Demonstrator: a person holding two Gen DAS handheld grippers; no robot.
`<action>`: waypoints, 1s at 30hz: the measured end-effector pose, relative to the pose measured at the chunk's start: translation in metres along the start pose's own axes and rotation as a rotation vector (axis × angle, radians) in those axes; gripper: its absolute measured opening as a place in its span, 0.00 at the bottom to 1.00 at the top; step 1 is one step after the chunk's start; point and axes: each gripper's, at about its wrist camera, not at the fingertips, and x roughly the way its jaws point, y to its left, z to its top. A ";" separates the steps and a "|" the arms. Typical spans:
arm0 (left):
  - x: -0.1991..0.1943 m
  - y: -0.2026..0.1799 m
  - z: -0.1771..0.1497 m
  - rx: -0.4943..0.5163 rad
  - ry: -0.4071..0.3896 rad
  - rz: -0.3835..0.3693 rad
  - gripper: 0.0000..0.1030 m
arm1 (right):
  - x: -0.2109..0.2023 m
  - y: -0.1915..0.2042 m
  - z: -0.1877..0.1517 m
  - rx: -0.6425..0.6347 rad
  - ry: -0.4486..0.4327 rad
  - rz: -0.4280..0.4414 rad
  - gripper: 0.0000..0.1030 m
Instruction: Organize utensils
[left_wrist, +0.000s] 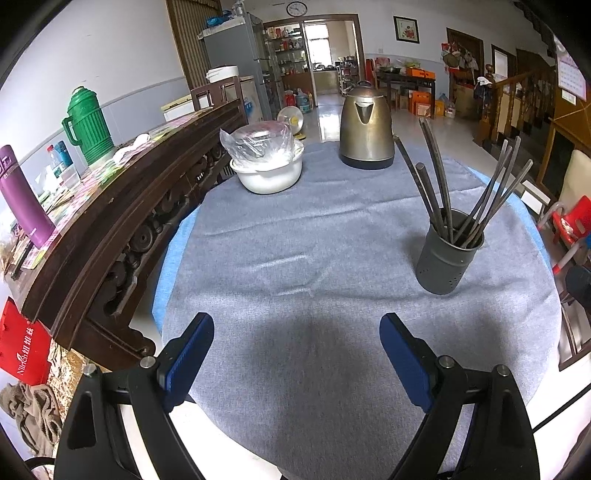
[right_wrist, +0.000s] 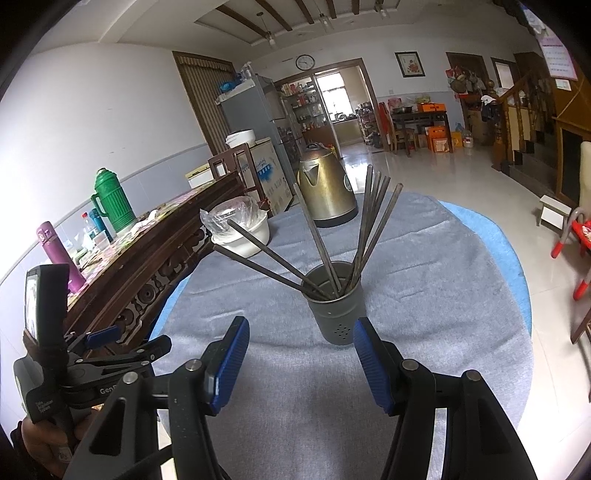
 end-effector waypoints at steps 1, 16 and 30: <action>0.000 0.000 0.000 -0.001 0.000 -0.001 0.89 | 0.000 0.001 0.000 -0.001 -0.001 0.001 0.61; -0.009 -0.003 -0.001 0.003 -0.013 0.006 0.89 | -0.010 0.001 0.001 0.000 -0.024 0.010 0.61; -0.016 -0.010 0.005 0.015 -0.027 0.020 0.89 | -0.012 -0.003 0.005 -0.002 -0.034 -0.008 0.61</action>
